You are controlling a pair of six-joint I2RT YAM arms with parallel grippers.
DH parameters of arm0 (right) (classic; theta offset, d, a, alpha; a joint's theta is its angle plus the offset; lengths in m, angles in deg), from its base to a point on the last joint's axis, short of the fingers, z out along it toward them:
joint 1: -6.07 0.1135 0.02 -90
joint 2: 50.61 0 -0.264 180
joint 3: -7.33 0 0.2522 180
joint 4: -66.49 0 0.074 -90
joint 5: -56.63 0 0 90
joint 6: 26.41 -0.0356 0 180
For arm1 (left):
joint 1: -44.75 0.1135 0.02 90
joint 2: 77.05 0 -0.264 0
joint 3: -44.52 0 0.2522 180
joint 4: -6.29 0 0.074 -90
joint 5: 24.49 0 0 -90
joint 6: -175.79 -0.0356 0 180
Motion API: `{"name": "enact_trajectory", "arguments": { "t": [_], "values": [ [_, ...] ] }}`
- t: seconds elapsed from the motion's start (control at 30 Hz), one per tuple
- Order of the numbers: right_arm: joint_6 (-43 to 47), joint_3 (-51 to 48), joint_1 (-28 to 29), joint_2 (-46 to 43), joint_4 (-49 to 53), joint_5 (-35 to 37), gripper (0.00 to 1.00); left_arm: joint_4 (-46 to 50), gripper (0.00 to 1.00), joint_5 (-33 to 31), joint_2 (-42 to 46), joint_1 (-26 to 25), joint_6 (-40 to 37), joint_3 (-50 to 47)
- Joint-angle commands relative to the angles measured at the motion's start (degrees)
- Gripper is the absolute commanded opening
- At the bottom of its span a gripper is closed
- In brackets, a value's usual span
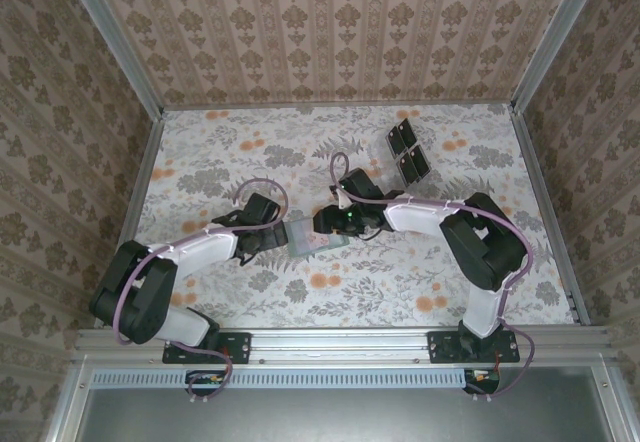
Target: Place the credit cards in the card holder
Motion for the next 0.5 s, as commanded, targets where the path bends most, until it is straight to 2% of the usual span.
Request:
{"name": "enact_trajectory", "arguments": {
  "t": [0.0,0.1,0.27,0.47],
  "values": [
    [4.04,2.92,0.36,-0.85,6.98,3.94,0.52,2.57,1.0,-0.38,0.51,0.43,-1.07,0.71],
    [5.26,5.01,0.36,0.77,9.06,5.39,0.44,3.64,1.0,-0.98,-0.21,0.51,-2.15,1.44],
    [6.05,7.68,0.36,4.3,10.56,6.22,0.25,5.26,1.0,-1.71,-1.92,0.52,-3.61,2.85],
    [6.19,8.78,0.45,7.07,11.26,7.39,0.17,6.36,1.0,-2.68,-3.64,0.49,-5.37,4.66]
  ]
}}
